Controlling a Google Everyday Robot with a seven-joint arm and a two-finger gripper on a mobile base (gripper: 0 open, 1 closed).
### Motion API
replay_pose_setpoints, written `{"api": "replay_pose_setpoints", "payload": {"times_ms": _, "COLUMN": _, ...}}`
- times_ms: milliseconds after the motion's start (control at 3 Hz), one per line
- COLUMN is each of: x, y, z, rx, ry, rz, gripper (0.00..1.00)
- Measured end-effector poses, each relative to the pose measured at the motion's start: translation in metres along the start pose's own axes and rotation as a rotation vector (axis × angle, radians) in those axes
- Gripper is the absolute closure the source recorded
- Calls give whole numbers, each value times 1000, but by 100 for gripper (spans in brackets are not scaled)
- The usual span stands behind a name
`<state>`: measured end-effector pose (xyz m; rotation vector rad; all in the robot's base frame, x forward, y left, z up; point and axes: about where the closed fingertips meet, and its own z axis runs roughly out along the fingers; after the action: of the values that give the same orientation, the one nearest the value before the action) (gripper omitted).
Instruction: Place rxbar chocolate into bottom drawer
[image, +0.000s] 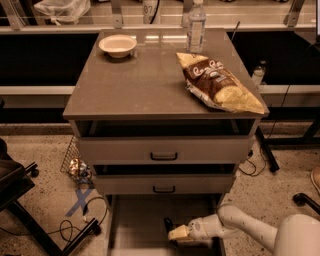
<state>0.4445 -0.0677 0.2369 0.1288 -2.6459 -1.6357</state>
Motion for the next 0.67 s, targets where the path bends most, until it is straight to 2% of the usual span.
{"api": "replay_pose_setpoints", "payload": {"times_ms": 667, "x": 2, "y": 3, "z": 4, "rx": -4, "ry": 9, "rz": -2, "gripper": 36}}
